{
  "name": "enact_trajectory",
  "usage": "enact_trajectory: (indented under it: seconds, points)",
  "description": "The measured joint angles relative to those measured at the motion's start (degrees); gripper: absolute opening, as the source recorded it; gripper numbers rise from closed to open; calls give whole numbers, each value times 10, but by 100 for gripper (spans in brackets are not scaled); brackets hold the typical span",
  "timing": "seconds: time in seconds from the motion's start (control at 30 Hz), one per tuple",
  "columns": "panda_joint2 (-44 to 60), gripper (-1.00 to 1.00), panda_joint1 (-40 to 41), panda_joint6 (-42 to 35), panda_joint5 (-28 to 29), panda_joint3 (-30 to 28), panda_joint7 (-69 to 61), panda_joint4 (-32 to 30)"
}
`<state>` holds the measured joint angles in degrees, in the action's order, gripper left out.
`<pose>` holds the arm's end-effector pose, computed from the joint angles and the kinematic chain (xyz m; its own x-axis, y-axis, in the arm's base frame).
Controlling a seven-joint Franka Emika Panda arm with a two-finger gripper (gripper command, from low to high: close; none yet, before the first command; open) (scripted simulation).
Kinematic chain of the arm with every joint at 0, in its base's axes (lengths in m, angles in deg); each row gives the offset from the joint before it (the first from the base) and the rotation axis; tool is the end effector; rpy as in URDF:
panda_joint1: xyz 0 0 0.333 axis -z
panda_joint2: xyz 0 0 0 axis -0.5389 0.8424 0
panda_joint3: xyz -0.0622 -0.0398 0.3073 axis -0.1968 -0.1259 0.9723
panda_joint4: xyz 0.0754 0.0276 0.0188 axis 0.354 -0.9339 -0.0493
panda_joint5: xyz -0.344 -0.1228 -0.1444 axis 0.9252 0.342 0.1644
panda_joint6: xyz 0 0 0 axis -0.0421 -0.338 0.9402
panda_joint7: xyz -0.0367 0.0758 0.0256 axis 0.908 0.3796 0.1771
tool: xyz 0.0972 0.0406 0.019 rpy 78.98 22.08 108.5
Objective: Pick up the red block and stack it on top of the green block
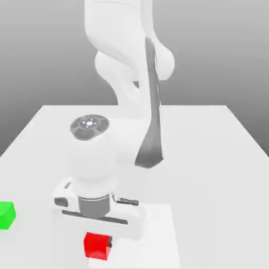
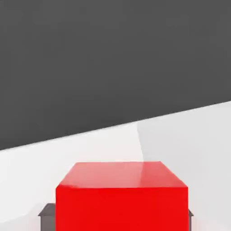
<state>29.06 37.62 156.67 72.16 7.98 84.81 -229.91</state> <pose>0.4589 -0.0786 0.1789 0.5429 -0.8398 0.0004 -0.8398 -0.5429 0.0001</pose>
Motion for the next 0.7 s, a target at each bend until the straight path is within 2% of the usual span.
enact_trajectory:
  seconds: [0.1,0.4,0.47,0.57,0.6,0.7]
  points:
    - [-46,-100,10,-44,7,-15,4,-3]
    - [-57,-100,158,-113,-29,-150,-33,49]
    - [-32,-100,180,-97,-52,-156,-51,57]
    - [25,-100,203,-49,-94,-133,-81,62]
    - [36,100,208,-40,-102,-128,-86,63]
    - [36,100,208,-40,-102,-128,-86,63]
